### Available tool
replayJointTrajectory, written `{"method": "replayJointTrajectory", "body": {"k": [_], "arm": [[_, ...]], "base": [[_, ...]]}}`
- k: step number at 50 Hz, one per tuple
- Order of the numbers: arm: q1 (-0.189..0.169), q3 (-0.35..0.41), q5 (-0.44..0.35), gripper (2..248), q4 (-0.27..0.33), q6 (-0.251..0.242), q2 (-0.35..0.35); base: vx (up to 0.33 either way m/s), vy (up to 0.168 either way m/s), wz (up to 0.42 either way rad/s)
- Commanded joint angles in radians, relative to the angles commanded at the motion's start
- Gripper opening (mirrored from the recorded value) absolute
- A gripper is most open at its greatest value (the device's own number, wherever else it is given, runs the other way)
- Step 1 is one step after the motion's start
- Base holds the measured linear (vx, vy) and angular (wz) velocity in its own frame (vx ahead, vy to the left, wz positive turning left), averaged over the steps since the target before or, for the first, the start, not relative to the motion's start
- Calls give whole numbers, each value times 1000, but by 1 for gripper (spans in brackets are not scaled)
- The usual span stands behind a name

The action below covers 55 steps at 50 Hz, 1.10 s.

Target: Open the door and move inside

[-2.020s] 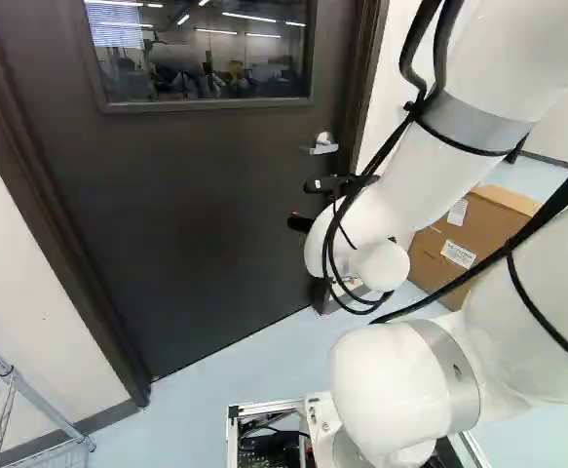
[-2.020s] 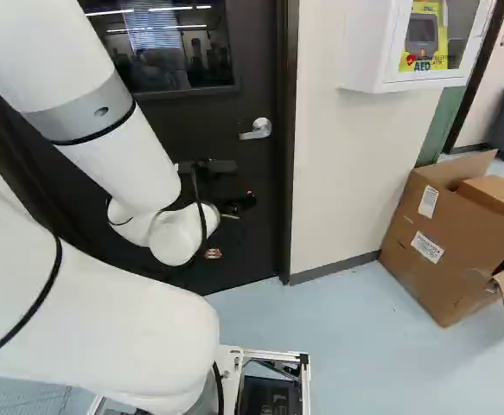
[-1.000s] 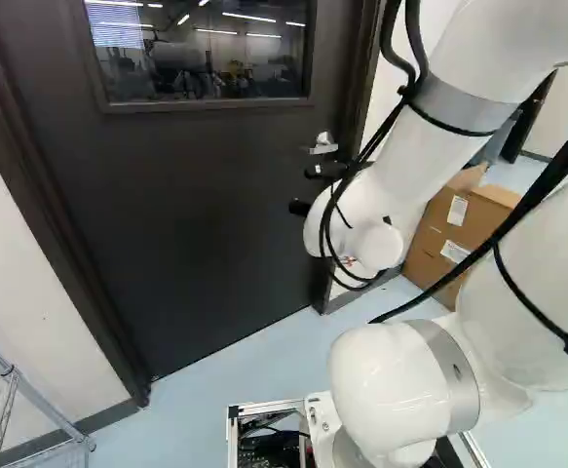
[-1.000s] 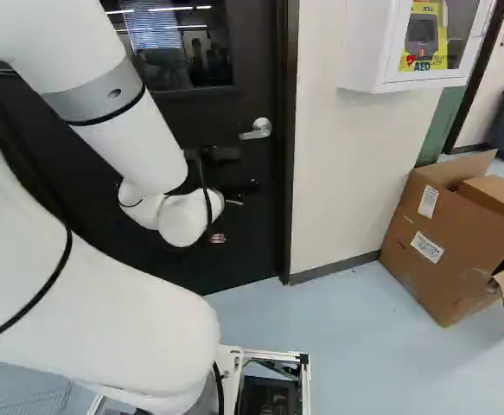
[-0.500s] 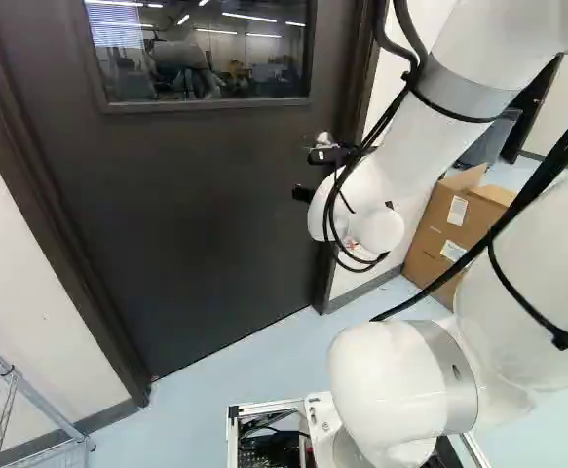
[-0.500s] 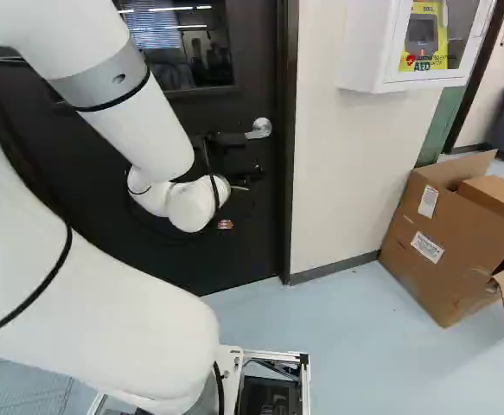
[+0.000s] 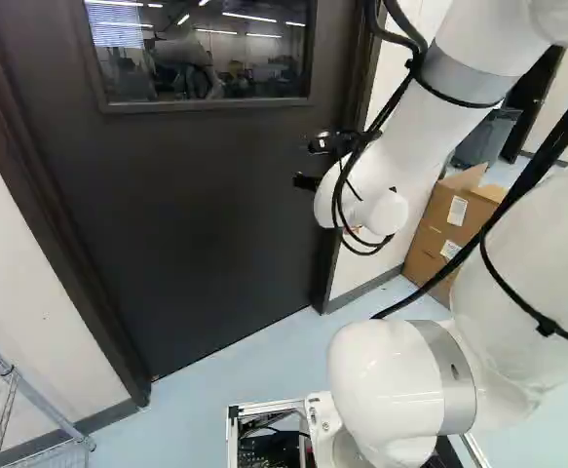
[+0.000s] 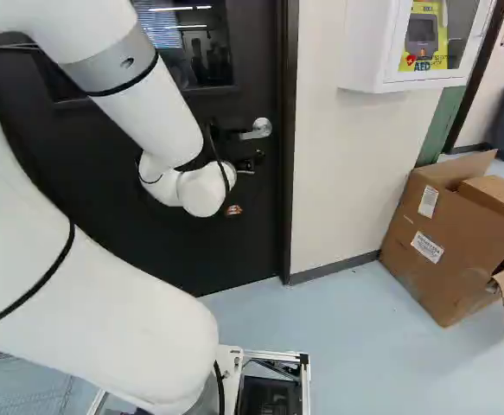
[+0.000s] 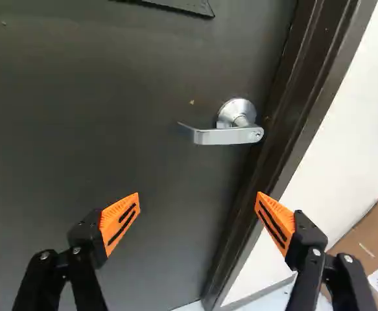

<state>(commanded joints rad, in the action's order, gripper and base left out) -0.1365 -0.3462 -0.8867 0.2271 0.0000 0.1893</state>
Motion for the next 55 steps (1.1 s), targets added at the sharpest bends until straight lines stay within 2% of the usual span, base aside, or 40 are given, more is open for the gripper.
{"method": "replayJointTrajectory", "body": {"k": [26, 41, 55], "arm": [[-44, -82, -31, 247, 191, 0, -22], [-46, -137, -32, 247, 291, 0, -43], [-42, -191, -32, 247, 346, 0, -65]], "base": [[0, 0, 0], [0, 0, 0], [0, 0, 0]]}}
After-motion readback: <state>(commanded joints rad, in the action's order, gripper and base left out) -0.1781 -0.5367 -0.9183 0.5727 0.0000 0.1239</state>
